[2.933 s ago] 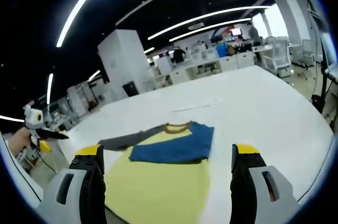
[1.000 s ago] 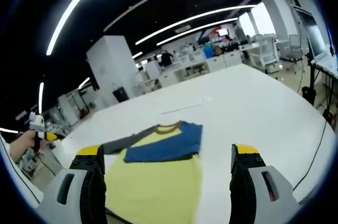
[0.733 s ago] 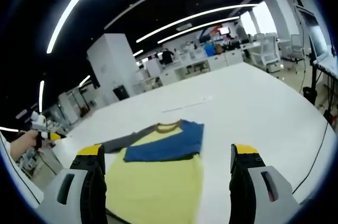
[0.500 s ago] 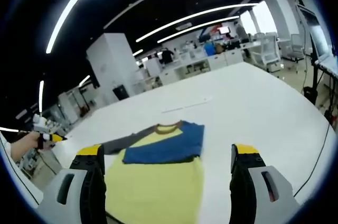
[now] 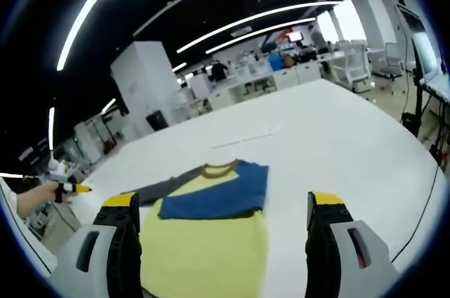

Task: Fold the garment on the visible template until the final outline fits inside the template.

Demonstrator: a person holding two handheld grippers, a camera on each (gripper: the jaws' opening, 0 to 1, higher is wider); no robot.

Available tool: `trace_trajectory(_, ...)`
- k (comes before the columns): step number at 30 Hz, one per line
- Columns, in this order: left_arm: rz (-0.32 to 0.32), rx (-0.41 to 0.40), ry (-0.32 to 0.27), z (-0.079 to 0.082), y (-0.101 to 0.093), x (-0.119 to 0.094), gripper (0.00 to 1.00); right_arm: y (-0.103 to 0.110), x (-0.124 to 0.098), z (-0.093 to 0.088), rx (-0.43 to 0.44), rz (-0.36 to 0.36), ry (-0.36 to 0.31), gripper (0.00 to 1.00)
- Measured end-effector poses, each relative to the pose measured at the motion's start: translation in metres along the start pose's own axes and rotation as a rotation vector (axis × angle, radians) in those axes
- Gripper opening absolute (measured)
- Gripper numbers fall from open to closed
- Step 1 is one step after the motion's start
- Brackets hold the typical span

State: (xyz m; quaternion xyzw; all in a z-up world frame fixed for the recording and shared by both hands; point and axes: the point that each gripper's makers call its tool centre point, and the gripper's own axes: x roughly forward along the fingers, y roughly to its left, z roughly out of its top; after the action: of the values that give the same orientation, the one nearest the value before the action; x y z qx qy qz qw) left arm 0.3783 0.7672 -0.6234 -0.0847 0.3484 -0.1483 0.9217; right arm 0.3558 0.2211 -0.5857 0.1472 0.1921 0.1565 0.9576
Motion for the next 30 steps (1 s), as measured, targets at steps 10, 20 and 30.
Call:
trace_trajectory(10,-0.001,-0.034,0.005,-0.001,0.013,0.018,0.93,-0.001,0.003,-0.007,0.011,-0.021,0.015,0.98)
trace_trajectory(20,0.008,-0.034,0.001,0.0,0.03,0.032,0.92,-0.003,0.009,-0.009,0.015,-0.035,0.027,0.98)
trace_trajectory(30,0.037,-0.052,-0.041,0.005,0.051,0.046,0.9,-0.006,0.017,-0.014,0.018,-0.051,0.049,0.98)
